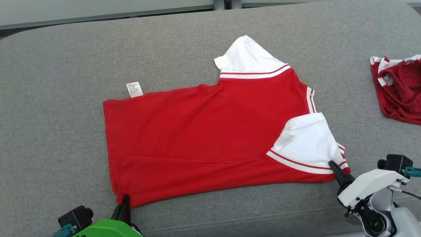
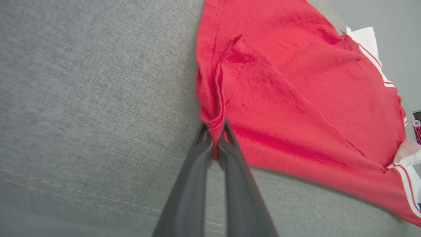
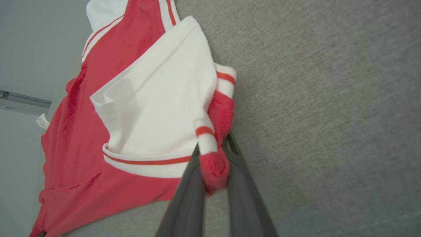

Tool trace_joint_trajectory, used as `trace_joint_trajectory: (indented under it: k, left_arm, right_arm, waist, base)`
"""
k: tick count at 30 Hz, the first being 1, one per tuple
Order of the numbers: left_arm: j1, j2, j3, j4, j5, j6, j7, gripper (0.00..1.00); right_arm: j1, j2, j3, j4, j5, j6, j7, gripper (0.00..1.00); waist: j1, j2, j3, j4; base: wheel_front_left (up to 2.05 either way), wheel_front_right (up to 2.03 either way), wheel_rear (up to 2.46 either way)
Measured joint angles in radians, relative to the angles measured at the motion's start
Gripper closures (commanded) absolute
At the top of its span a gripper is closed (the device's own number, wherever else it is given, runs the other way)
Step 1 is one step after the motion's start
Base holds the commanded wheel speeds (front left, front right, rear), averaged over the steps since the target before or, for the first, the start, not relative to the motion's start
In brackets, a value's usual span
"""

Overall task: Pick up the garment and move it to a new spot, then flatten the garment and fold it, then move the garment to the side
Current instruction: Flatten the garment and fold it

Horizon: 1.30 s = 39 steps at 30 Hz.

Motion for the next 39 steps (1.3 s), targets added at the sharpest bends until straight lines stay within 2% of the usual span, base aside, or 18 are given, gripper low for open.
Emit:
trace_joint_trajectory:
  k: [1,2,3,4,12,17,20,25,30,35,39]
  left_arm:
    - [0.0,0.001,0.0,0.004,0.001,0.004,0.0,1.0]
    - [0.0,0.002,0.0,0.006,0.001,0.006,0.0,0.85]
    - [-0.001,0.003,0.0,0.007,0.002,0.006,0.001,0.5]
    - [-0.002,0.007,0.0,0.007,0.005,0.009,0.002,0.0]
    - [-0.042,0.13,-0.039,-0.029,0.101,0.02,0.046,0.0]
    - [-0.135,0.229,-0.068,-0.077,0.161,0.012,0.134,0.0]
    - [-0.22,0.288,-0.101,-0.099,0.202,-0.022,0.211,0.0]
    - [-0.383,0.359,-0.14,-0.093,0.25,-0.112,0.325,0.0]
    - [-0.504,0.372,-0.151,-0.024,0.239,-0.18,0.419,0.0]
    - [-0.597,0.365,-0.15,0.056,0.167,-0.237,0.538,0.0]
    - [-0.678,0.385,-0.151,0.113,0.14,-0.283,0.63,0.0]
  right_arm:
    - [0.0,0.0,0.0,0.001,-0.004,0.0,-0.004,1.0]
    - [0.0,-0.001,-0.001,0.005,-0.01,0.0,-0.009,0.92]
    - [0.0,-0.002,-0.001,0.007,-0.016,0.0,-0.011,0.51]
    - [0.0,-0.005,0.0,0.007,-0.02,0.0,-0.015,0.0]
    - [0.015,-0.08,0.001,-0.029,-0.071,0.0,-0.023,0.0]
    - [-0.014,-0.149,0.021,-0.096,-0.118,0.0,-0.016,0.0]
    - [-0.049,-0.186,0.061,-0.132,-0.128,0.0,0.002,0.0]
    - [-0.116,-0.24,0.14,-0.164,-0.13,0.0,0.035,0.0]
    - [-0.219,-0.276,0.215,-0.164,-0.123,0.0,0.05,0.0]
    - [-0.333,-0.301,0.309,-0.159,-0.108,0.0,0.073,0.0]
    - [-0.427,-0.314,0.388,-0.155,-0.085,0.0,0.09,0.0]
  waist:
    - [0.0,0.0,0.0,-0.001]
    - [0.0,0.0,0.0,-0.002]
    - [0.0,0.0,0.0,-0.002]
    - [0.0,0.0,0.0,-0.001]
    - [0.0,0.0,0.0,-0.001]
    - [0.0,0.0,0.001,-0.009]
    - [0.0,0.0,0.004,-0.013]
    - [0.0,0.0,0.018,-0.021]
    - [0.0,0.0,0.042,-0.034]
    - [0.0,0.0,0.081,-0.048]
    - [0.0,0.0,0.116,-0.066]
  base:
    - [0.0,0.0,0.0]
    - [0.0,0.0,0.0]
    - [0.0,0.0,0.0]
    - [0.0,0.0,0.0]
    - [0.0,0.0,0.0]
    - [0.0,0.0,0.0]
    - [0.0,0.0,0.0]
    - [0.0,0.0,0.0]
    - [0.0,0.0,0.0]
    - [0.0,0.0,0.0]
    - [0.0,0.0,0.0]
